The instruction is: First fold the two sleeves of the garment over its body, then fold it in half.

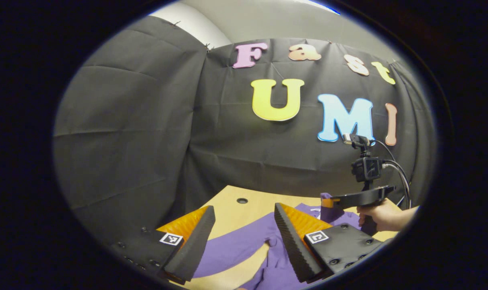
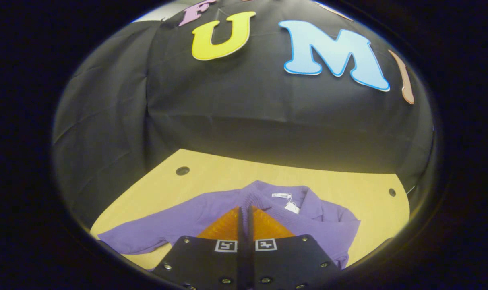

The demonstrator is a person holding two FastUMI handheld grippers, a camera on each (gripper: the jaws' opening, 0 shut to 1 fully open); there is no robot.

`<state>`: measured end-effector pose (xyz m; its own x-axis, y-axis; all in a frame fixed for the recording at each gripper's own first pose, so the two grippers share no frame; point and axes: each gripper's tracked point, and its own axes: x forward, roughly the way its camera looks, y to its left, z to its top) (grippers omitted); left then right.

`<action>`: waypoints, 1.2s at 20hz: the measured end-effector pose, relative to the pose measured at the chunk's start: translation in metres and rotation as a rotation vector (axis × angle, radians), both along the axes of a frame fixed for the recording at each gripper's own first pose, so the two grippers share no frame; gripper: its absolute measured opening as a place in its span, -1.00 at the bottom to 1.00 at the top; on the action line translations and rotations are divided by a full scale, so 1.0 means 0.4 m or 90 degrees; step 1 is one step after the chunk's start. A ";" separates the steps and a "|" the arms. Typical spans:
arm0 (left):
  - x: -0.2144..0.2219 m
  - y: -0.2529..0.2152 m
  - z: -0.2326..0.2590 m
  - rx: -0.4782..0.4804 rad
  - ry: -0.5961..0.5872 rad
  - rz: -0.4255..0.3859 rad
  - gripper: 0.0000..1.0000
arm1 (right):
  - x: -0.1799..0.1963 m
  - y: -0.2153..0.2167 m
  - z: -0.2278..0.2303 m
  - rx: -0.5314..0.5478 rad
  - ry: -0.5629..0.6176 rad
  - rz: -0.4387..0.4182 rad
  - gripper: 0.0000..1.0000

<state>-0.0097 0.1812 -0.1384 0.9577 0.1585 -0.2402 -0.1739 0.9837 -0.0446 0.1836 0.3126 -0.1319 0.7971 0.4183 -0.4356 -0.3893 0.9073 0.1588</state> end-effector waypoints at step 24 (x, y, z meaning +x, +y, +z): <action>-0.086 0.038 -0.078 -0.002 0.029 0.074 0.89 | -0.156 -0.034 0.142 -0.010 -0.085 0.035 0.53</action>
